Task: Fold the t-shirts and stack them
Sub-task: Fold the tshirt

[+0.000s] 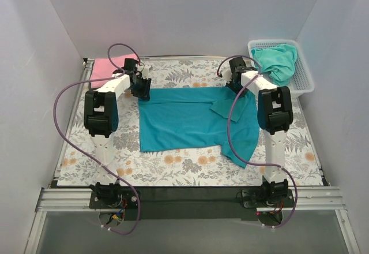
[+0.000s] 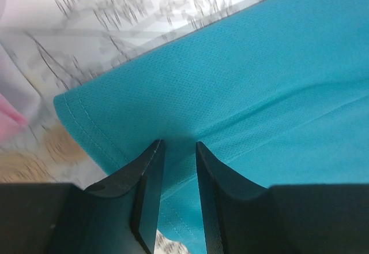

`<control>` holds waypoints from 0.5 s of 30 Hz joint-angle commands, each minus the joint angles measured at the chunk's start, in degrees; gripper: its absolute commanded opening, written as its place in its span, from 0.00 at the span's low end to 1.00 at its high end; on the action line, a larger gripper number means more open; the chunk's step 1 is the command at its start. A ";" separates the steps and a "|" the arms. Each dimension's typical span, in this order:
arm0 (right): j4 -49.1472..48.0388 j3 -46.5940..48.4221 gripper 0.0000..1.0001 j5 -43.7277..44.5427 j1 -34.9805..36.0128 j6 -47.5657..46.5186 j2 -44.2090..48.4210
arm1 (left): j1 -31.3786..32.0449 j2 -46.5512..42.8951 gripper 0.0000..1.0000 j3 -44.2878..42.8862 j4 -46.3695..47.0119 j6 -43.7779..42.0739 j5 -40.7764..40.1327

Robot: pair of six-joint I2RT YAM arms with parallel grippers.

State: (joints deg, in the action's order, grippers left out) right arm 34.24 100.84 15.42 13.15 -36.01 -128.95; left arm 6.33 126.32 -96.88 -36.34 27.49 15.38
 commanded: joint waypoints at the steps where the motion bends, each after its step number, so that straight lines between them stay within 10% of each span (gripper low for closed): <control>1: -1.90 4.09 0.20 0.06 -0.23 0.24 -4.12 | -0.70 5.42 0.29 -4.53 -1.97 -0.68 -4.57; 7: 1.70 4.20 0.54 -11.16 0.12 -0.11 2.72 | -0.61 5.96 0.36 -11.23 -6.46 -2.17 3.24; 10: 5.12 1.74 0.89 -19.42 0.12 -0.64 9.92 | -0.62 0.26 0.45 -7.63 -5.59 -2.17 10.19; 15: 9.88 -9.06 0.92 -27.37 0.12 -3.18 22.40 | -0.70 -11.50 0.51 1.57 -3.48 -3.22 15.21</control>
State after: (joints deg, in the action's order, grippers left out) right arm 38.70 96.53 -2.68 12.88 -37.30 -115.31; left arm 5.78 126.37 -99.33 -39.40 25.74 24.95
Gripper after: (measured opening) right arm 0.921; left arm 0.503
